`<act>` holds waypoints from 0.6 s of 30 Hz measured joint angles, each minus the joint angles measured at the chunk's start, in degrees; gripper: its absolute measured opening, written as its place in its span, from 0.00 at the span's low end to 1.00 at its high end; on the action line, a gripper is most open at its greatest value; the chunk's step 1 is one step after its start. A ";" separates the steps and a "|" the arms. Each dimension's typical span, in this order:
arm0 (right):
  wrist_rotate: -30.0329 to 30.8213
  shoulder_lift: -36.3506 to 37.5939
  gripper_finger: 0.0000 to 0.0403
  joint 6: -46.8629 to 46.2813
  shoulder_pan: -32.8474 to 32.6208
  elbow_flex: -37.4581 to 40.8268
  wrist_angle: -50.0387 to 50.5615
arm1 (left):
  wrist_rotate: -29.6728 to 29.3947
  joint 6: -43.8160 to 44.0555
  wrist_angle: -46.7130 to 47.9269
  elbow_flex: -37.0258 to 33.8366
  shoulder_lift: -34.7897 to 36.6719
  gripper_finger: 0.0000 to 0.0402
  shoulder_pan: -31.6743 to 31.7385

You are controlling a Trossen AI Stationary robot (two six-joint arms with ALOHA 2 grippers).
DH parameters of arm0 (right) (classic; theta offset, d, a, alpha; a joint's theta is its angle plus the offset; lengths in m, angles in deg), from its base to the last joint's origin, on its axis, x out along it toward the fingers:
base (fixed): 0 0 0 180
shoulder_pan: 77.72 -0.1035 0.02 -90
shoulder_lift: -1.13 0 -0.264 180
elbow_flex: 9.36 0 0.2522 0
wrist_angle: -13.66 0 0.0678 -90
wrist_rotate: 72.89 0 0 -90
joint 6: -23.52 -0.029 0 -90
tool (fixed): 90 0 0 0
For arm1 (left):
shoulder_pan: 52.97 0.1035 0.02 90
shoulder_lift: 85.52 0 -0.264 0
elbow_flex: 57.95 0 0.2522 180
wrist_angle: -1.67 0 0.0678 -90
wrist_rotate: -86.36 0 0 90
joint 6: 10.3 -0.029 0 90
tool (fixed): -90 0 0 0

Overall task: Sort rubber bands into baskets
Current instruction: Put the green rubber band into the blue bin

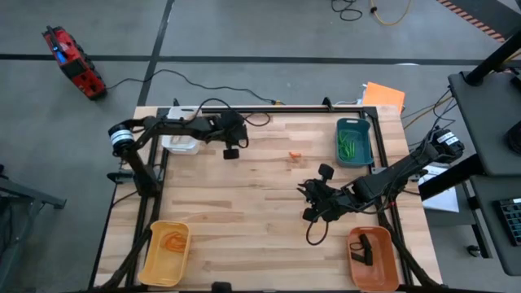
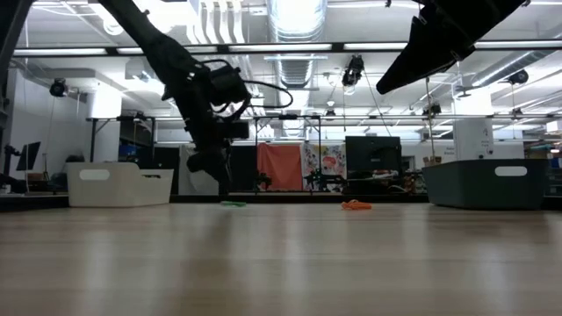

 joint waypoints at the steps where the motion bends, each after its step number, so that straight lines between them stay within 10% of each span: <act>1: 0.02 0.00 0.11 -0.04 0.00 0.02 0.04 | 0.46 0.00 -0.11 0.00 -0.44 0.11 0.66; 18: 0.02 0.00 0.11 0.51 0.00 0.22 0.02 | 1.81 -1.66 -0.74 0.01 -1.46 0.32 2.12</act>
